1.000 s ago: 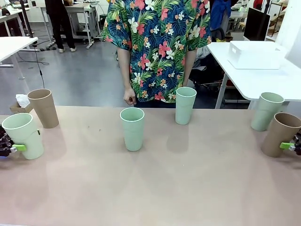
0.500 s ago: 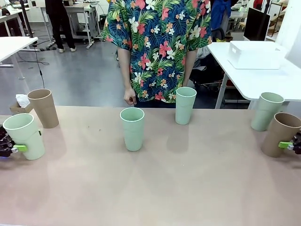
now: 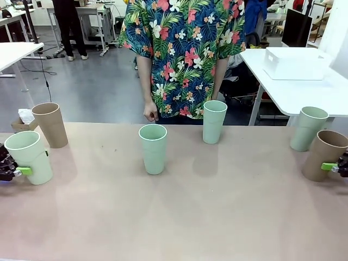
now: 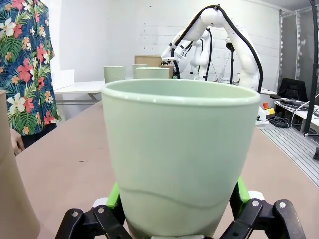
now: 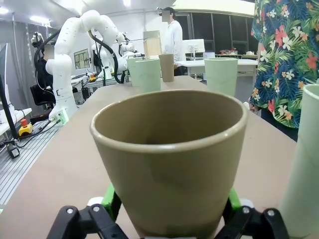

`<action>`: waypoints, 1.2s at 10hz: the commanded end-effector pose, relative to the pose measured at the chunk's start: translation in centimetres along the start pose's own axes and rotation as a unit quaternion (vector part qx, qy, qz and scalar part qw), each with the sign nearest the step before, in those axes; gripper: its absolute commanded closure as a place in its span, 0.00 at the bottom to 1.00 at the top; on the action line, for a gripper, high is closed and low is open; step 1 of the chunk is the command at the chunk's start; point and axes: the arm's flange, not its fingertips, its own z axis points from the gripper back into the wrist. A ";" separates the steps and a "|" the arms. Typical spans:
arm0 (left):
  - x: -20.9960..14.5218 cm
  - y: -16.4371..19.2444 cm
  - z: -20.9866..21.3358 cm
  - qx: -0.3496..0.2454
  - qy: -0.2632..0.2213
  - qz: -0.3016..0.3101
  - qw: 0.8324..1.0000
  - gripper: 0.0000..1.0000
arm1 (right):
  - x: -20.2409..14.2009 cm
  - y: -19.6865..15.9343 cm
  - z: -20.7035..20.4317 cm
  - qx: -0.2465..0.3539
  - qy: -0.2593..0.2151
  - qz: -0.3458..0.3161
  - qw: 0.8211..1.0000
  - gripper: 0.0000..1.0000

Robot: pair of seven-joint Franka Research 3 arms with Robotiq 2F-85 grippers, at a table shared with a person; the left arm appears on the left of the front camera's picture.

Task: Stack the cups and store them in the basket.
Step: Pick up two Reusable plastic cups , one in each hand.

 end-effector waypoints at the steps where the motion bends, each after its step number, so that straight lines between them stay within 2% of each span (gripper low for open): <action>1: -0.3 -1.1 -0.8 0.010 -0.004 -0.023 1.000 0.00 | 0.7 0.4 -0.7 -0.007 0.004 -0.011 1.000 0.00; 3: -0.3 -1.2 -0.7 0.011 -0.003 -0.023 1.000 0.00 | 0.8 0.3 -0.8 -0.006 0.003 -0.012 1.000 0.00; 4: -0.4 -1.2 -0.7 0.009 -0.005 -0.024 1.000 0.02 | 0.7 0.3 -0.9 -0.001 0.001 -0.009 1.000 0.20; 5: -0.4 -1.3 -0.7 0.011 -0.003 -0.022 1.000 0.19 | 0.7 0.3 -0.9 -0.001 0.000 -0.009 1.000 0.20; 6: -0.4 -1.3 -0.7 0.011 -0.003 -0.022 1.000 0.21 | 0.7 0.3 -0.9 -0.001 -0.002 -0.009 1.000 0.40; 7: -0.4 -1.3 -0.7 0.010 -0.001 -0.021 1.000 0.38 | 0.7 0.2 -0.9 0.000 -0.004 -0.008 1.000 0.25; 8: -0.6 -1.3 -0.7 0.004 0.008 -0.021 1.000 0.41 | 0.7 0.1 -0.9 0.000 -0.005 -0.006 1.000 0.60; 9: -0.6 -1.3 -0.7 0.004 0.006 -0.020 1.000 0.58 | 0.7 0.0 -0.8 -0.001 -0.007 -0.003 1.000 0.45; 10: -0.5 -1.1 -0.8 -0.012 -0.032 -0.007 0.999 0.60 | 0.8 0.2 -0.4 0.036 -0.007 -0.025 0.999 0.45; 11: 0.1 -0.1 0.0 0.002 0.001 0.000 1.000 0.60 | 0.1 -0.1 -0.2 0.003 -0.001 -0.002 1.000 0.45; 12: 0.1 -0.1 0.0 0.002 0.001 0.000 1.000 0.60 | 0.1 -0.1 -0.2 0.003 -0.001 -0.002 1.000 0.45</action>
